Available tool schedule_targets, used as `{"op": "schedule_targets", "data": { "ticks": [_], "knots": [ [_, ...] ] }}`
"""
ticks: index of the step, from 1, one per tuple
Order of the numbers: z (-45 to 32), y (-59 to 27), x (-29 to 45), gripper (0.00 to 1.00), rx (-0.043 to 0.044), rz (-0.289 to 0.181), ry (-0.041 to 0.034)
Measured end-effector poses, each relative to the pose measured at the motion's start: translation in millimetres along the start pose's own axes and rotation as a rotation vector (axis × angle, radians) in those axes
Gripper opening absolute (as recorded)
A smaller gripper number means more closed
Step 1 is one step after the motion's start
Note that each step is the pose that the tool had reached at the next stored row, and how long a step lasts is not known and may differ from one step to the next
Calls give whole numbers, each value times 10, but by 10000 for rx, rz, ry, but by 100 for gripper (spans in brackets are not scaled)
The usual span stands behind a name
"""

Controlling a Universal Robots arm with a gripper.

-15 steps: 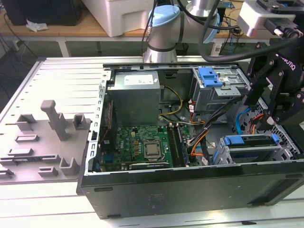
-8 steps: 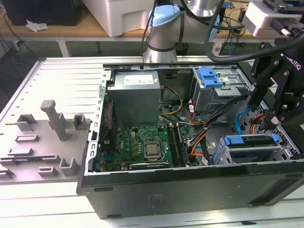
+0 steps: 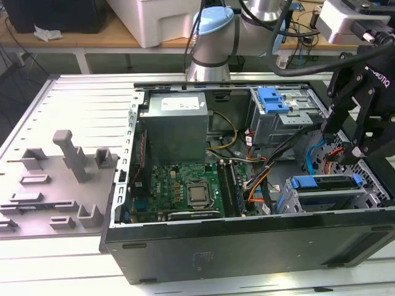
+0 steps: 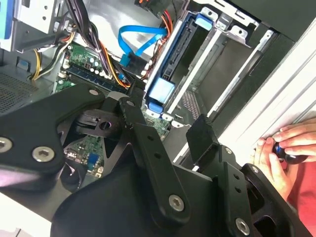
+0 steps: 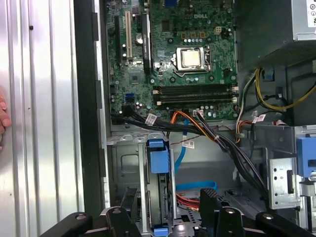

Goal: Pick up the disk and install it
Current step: 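Insert the first disk wire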

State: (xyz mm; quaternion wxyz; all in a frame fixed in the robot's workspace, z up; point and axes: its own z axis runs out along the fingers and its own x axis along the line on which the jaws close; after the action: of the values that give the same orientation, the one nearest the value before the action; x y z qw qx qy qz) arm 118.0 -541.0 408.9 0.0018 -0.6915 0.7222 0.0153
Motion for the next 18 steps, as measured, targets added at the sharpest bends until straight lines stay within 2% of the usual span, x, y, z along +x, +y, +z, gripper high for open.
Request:
{"op": "schedule_targets", "data": {
  "ticks": [3, 10, 13, 14, 15, 16, 18],
  "knots": [
    [1, -44, -45, 62, 2, 103, -1],
    [0, -162, -91, 62, 5, 187, 10],
    [0, -227, -140, 62, 13, 234, 140],
    [1, -269, -176, 62, 21, 274, 285],
    [10, -364, -282, 62, 25, 345, 456],
    [15, -376, -321, 62, 19, 351, 507],
    [25, -388, -349, 62, 6, 358, 589]
  ]
}}
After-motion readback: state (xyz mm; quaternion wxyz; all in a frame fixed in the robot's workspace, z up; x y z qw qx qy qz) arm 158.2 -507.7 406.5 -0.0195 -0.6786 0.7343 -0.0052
